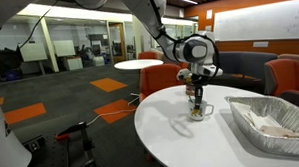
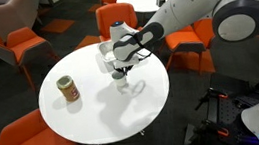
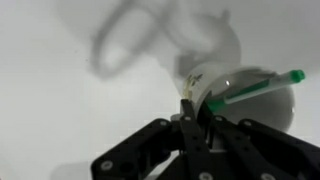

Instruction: Move the white mug forwards

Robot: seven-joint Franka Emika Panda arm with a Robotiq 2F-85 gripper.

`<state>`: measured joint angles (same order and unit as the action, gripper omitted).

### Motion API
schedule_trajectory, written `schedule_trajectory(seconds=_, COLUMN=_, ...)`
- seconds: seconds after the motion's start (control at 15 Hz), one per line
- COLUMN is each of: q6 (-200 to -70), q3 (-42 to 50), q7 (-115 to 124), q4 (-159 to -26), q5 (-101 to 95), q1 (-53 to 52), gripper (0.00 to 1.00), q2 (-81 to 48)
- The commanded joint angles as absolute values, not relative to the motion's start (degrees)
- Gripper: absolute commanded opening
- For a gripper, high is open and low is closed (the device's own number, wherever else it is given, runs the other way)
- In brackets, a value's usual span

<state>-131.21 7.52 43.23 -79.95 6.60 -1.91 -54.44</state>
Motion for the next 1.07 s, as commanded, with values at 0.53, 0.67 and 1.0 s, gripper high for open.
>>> schedule_trajectory(seconds=0.53, q6=-152.15, q3=3.27, q7=24.92, q4=-106.2, q5=5.68, q1=-9.21, gripper=0.03, q2=-39.94)
schedule_trajectory(seconds=0.67, q6=-154.91, q3=1.56, q7=23.58, q4=-111.52, q5=6.44, q1=-9.92, gripper=0.03, q2=-37.39)
schedule_trajectory(seconds=1.0, q6=-158.92, q3=-2.27, q7=21.63, q4=-121.18, q5=10.0, q1=-8.48, gripper=0.03, q2=-33.02)
